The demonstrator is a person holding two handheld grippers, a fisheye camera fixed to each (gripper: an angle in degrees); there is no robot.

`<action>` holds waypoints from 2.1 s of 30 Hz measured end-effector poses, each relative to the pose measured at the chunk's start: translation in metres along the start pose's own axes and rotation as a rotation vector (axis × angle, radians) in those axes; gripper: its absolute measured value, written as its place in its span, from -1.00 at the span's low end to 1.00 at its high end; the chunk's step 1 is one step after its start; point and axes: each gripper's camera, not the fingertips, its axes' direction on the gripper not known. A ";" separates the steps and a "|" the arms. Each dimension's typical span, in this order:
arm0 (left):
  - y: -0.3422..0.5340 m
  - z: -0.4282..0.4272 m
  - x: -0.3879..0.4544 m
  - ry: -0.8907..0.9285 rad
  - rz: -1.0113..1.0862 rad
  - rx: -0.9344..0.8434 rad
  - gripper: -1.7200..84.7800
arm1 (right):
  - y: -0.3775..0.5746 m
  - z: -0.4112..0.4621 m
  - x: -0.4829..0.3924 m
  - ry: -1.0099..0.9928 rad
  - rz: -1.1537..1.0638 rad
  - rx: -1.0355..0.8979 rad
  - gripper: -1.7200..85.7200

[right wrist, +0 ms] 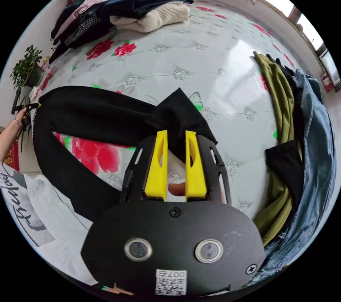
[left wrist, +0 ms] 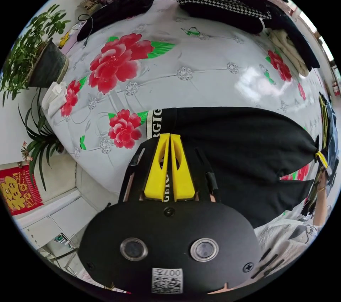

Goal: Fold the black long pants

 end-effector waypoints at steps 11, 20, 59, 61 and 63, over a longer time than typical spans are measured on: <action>-0.007 -0.024 -0.030 0.039 -0.041 0.061 -0.98 | 0.021 -0.080 0.138 -0.208 0.567 0.269 -0.93; 0.034 -0.104 -0.074 0.147 -0.096 0.148 -0.97 | 0.074 -0.079 0.150 -0.226 0.645 0.252 -0.85; 0.098 -0.193 -0.264 0.863 -0.376 0.346 -0.98 | 0.205 -0.140 0.147 -0.601 1.025 0.624 -0.97; 0.070 -0.183 -0.255 0.829 -0.369 0.306 -0.98 | 0.190 -0.140 0.142 -0.575 1.053 0.616 -0.97; 0.051 -0.172 -0.250 0.805 -0.377 0.287 -0.97 | 0.164 -0.138 0.136 -0.498 1.077 0.584 -0.96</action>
